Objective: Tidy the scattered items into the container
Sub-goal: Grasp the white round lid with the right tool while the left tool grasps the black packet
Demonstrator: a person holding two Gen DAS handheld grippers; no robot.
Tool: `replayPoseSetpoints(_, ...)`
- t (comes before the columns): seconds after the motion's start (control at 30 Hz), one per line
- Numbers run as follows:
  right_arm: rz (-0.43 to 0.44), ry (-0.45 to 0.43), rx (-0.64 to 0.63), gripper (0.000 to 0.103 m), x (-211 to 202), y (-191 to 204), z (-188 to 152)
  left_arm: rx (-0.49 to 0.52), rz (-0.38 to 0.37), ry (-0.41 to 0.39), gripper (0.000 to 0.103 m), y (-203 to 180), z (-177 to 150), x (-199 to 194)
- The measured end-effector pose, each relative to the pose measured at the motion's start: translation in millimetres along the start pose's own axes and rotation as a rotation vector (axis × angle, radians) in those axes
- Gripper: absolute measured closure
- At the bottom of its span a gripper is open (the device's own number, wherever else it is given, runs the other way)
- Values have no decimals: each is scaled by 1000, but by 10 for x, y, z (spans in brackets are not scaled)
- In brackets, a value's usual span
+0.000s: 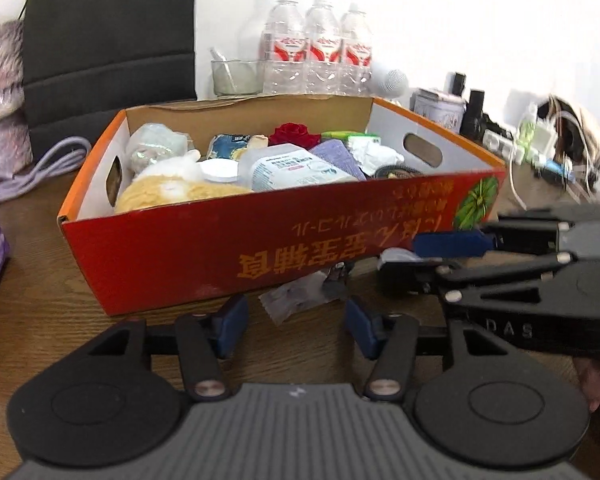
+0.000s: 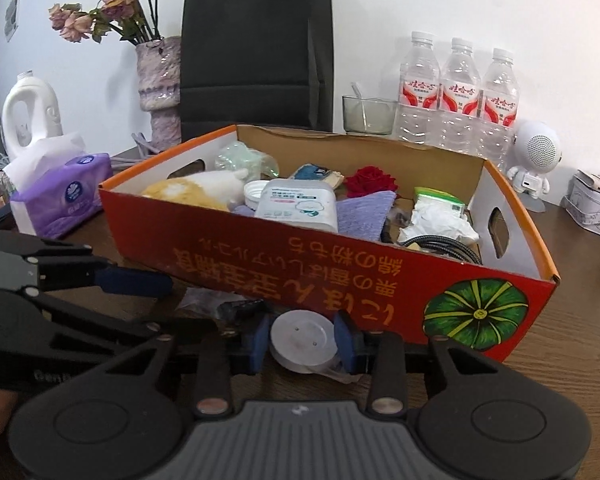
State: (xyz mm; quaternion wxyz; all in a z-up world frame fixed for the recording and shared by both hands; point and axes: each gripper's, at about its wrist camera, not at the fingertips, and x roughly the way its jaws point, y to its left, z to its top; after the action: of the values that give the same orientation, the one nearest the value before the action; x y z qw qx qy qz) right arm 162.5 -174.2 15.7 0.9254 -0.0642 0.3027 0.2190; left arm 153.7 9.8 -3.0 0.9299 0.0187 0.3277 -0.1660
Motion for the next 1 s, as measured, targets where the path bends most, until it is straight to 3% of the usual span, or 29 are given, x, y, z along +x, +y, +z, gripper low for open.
replayPoseSetpoints(0.1, -16, 7, 25, 59, -1, -58, -9, 0, 6, -2, 50, -26, 10, 17)
replayPoseSetpoints(0.17, -17, 8, 38, 57, 8, -83, -19, 2, 3, -1, 62, -56, 23, 30)
replayPoseSetpoints(0.2, -8, 18, 41, 56, 24, -86, -25, 2, 6, -3, 76, -69, 25, 34)
replayPoseSetpoints(0.23, -2, 27, 32, 54, 43, -70, -38, 3, 8, -4, 82, -78, 24, 38)
replayPoseSetpoints(0.33, 9, 18, -7, 65, 35, 12, -54, 17, 2, -7, 97, -100, 0, 29)
replayPoseSetpoints(0.4, 22, 9, -2, 65, 4, 20, -46, 29, 7, -11, 102, -124, -28, 6)
replayPoseSetpoints(0.6, 17, -57, 10, 65, -256, -22, 32, 68, 27, -48, 102, -202, -94, -132)
replayPoseSetpoints(0.77, 19, -92, 34, 65, -482, -65, 10, 54, 41, -31, 98, -195, -85, -90)
replayPoseSetpoints(0.87, 13, -103, 49, 65, -587, -85, -66, 45, 44, -35, 82, -238, -36, -55)
replayPoseSetpoints(0.9, 12, -107, 59, 65, -610, -104, -101, 40, 32, -42, 71, -271, -9, -51)
replayPoseSetpoints(1.0, -3, -100, 91, 65, -644, -186, -182, 59, 2, -53, 67, -434, 76, 7)
